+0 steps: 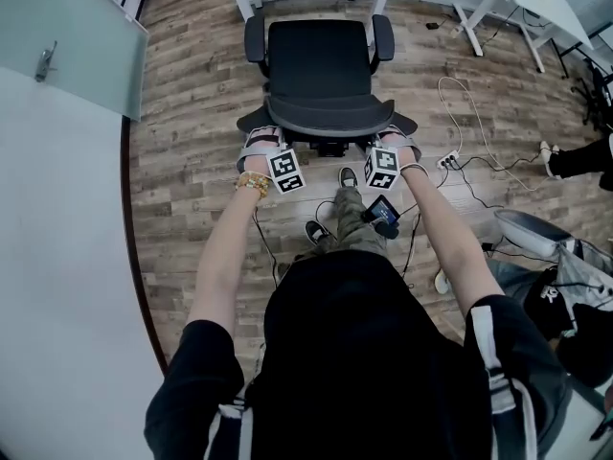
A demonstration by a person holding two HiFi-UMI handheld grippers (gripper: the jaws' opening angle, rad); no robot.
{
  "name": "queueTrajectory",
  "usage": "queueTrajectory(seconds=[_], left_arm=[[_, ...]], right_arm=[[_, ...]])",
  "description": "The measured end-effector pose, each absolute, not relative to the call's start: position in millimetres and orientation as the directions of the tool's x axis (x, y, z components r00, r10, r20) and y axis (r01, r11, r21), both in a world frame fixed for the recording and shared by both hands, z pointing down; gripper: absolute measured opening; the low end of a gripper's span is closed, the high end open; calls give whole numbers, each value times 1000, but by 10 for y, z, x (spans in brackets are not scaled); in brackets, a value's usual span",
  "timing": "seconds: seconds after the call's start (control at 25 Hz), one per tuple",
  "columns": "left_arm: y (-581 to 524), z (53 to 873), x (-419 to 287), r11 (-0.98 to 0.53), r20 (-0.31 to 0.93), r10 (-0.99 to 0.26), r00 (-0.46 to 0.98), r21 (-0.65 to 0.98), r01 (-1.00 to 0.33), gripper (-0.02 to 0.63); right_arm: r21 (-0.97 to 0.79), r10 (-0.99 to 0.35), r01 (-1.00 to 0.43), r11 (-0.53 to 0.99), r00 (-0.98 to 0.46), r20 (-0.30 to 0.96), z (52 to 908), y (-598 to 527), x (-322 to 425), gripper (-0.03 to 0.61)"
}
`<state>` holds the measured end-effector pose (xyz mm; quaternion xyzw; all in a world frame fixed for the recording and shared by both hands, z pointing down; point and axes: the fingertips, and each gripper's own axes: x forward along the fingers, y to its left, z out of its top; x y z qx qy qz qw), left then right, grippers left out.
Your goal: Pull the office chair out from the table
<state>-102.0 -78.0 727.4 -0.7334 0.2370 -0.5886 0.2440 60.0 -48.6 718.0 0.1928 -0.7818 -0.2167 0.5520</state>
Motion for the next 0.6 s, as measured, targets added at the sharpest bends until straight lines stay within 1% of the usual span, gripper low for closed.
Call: queueTrajectory(seconds=[0.6], left_arm=[[-462,7226,-961,-760,728,-643,238,-645,-79,167]], right_arm=[[546,-532,-53,836,-320,784,7174,-221,644,92]])
